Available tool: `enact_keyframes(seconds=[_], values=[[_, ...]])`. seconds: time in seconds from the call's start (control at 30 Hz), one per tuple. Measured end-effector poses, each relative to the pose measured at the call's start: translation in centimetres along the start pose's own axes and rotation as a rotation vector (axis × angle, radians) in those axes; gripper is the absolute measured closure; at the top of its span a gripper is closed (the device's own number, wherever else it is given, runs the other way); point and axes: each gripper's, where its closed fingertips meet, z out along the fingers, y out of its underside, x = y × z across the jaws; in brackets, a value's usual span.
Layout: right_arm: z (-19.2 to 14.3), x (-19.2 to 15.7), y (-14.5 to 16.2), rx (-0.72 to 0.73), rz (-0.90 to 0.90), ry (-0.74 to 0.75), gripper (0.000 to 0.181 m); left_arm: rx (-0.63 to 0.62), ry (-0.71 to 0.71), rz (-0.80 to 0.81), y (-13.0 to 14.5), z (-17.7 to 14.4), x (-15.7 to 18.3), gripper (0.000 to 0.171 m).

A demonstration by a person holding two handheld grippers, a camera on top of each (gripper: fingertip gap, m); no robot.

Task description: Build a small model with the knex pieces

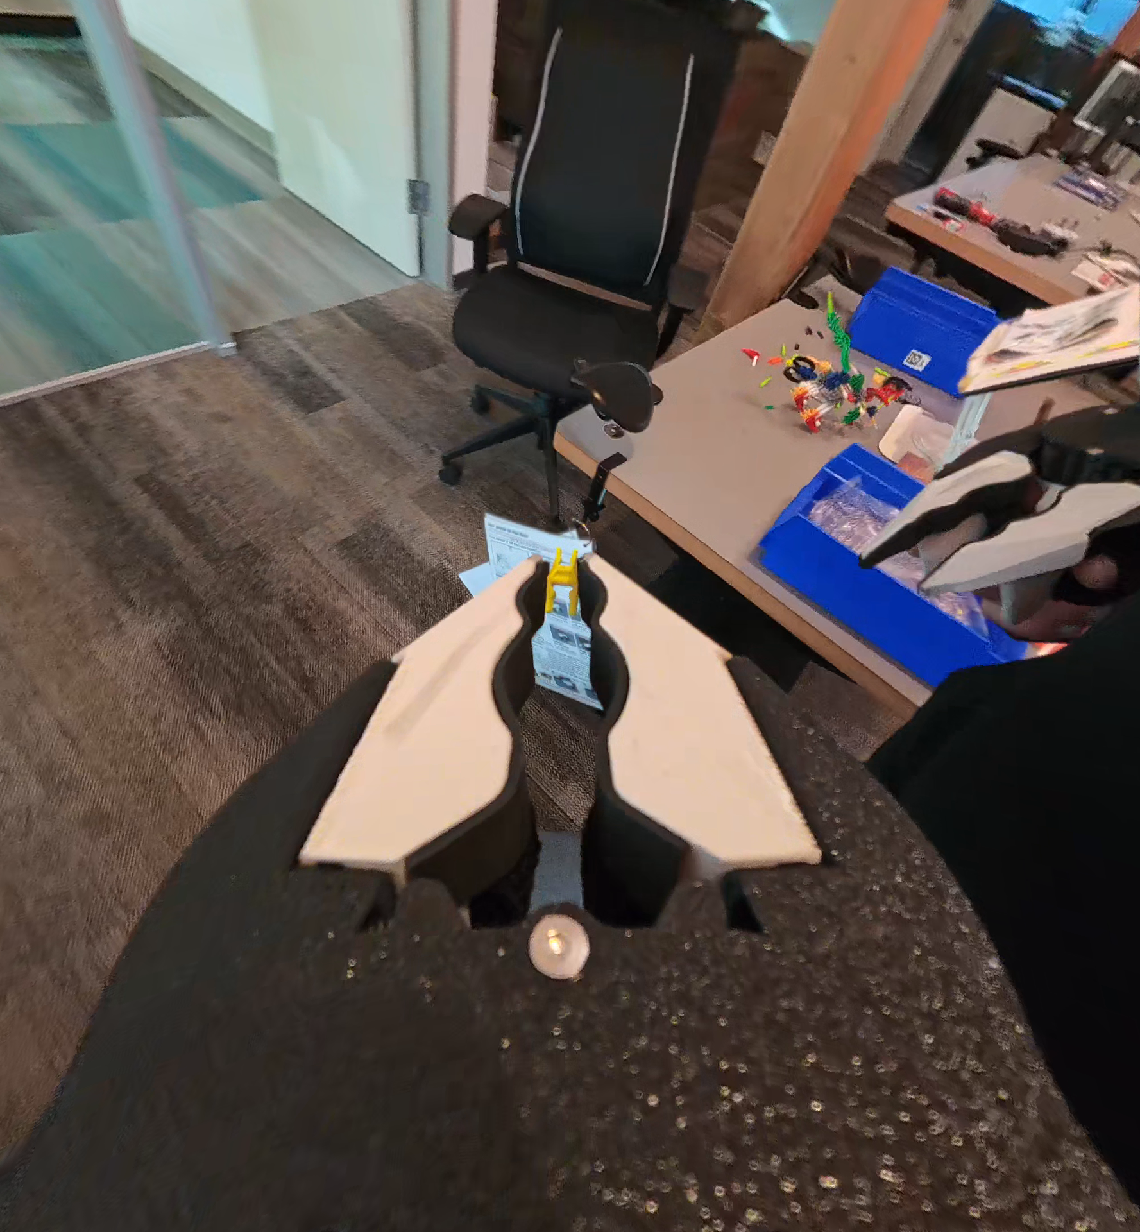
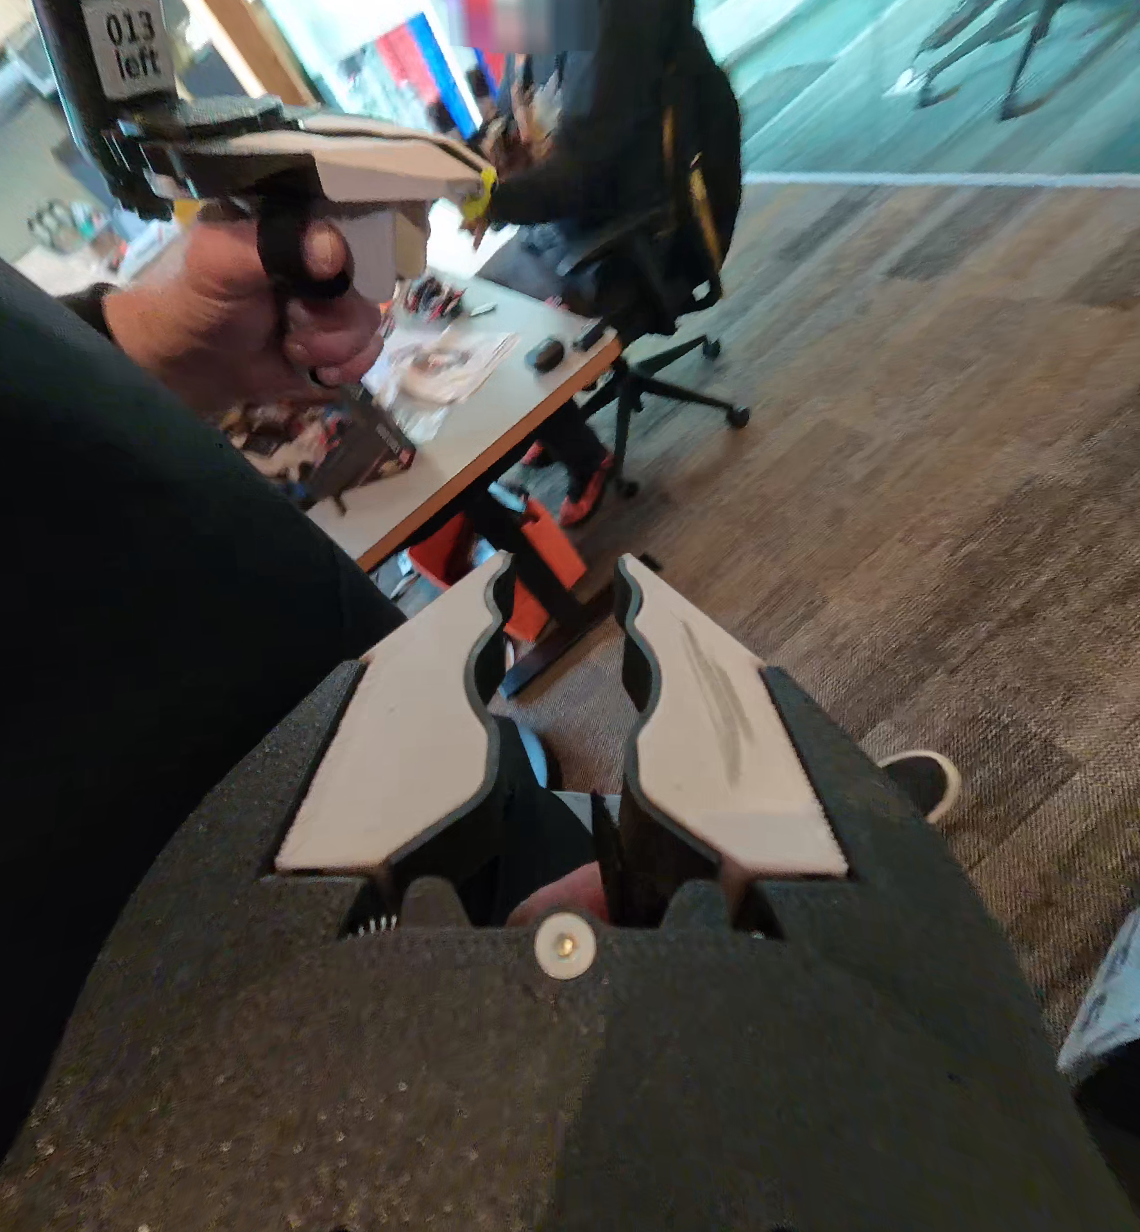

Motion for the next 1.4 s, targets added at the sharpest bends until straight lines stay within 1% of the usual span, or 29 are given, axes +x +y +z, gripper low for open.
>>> enact_keyframes(seconds=[0.07,0.13,0.2,0.23,0.3,0.37,0.4,0.47,0.5,0.6,0.7,0.8,0.87,0.9,0.97,1.03,1.07,1.17,1.23,1.27,1.33,1.37,1.4], values=[[2.4,5.0,-2.4,0.056,0.02,0.006,0.153,-0.013,0.035,0.014,-1.9,4.5,-3.2,0.165],[5.1,11.0,-4.8,0.082,0.023,0.015,0.153,-0.028,0.066,0.01,-4.2,9.1,-6.3,0.165],[7.0,17.6,-8.5,0.113,0.054,0.051,0.153,-0.06,0.119,0.006,-7.0,13.9,-9.0,0.165],[7.5,20.4,-11.0,0.134,0.075,0.064,0.153,-0.075,0.159,0.005,-8.6,16.4,-10.1,0.165],[7.1,24.6,-16.2,0.186,0.054,0.09,0.153,-0.086,0.242,0.058,-12.2,21.2,-12.2,0.165],[6.1,28.7,-19.8,0.192,0.022,0.161,0.153,-0.105,0.259,0.151,-15.5,25.9,-15.1,0.165],[5.5,30.7,-21.0,0.196,0.024,0.202,0.153,-0.096,0.281,0.165,-17.3,28.1,-16.3,0.165],[4.1,34.8,-22.6,0.22,0.058,0.288,0.153,-0.083,0.354,0.157,-20.3,32.5,-18.3,0.165],[3.4,36.8,-23.1,0.236,0.085,0.336,0.153,-0.095,0.388,0.17,-21.2,34.7,-19.4,0.165],[2.0,42.4,-23.6,0.292,0.186,0.481,0.153,-0.149,0.498,0.219,-22.8,41.4,-22.5,0.165],[1.5,47.3,-24.2,0.36,0.279,0.639,0.153,-0.179,0.641,0.261,-25.0,48.4,-25.3,0.165],[1.6,51.3,-25.7,0.447,0.376,0.807,0.153,-0.205,0.796,0.328,-27.5,55.3,-26.7,0.165],[2.5,52.5,-28.1,0.522,0.413,0.853,0.153,-0.231,0.922,0.338,-29.6,59.1,-26.2,0.166],[3.2,53.0,-28.9,0.518,0.416,0.872,0.153,-0.245,0.977,0.37,-30.5,60.8,-25.8,0.166],[4.1,54.3,-29.6,0.459,0.421,0.93,0.153,-0.269,1.066,0.45,-32.1,64.0,-24.8,0.165],[3.5,55.4,-30.3,0.442,0.425,1.004,0.153,-0.279,1.136,0.484,-33.5,67.1,-23.4,0.165],[2.6,56.0,-30.4,0.456,0.438,1.048,0.153,-0.288,1.165,0.501,-33.7,68.6,-22.5,0.165],[-0.8,58.1,-29.7,0.566,0.506,1.152,0.153,-0.322,1.247,0.592,-32.9,73.0,-19.0,0.165],[-3.4,60.0,-28.8,0.633,0.531,1.201,0.153,-0.342,1.308,0.607,-32.5,75.4,-15.5,0.165],[-4.8,61.2,-28.2,0.642,0.534,1.228,0.153,-0.346,1.333,0.628,-32.3,76.5,-13.6,0.165],[-8.5,63.6,-26.4,0.644,0.529,1.304,0.153,-0.332,1.361,0.763,-31.5,79.3,-9.9,0.165],[-10.6,64.8,-25.3,0.649,0.556,1.343,0.153,-0.337,1.369,0.81,-31.2,80.9,-7.9,0.165],[-12.8,65.6,-24.3,0.665,0.595,1.373,0.153,-0.357,1.392,0.816,-31.1,82.2,-5.5,0.165]])
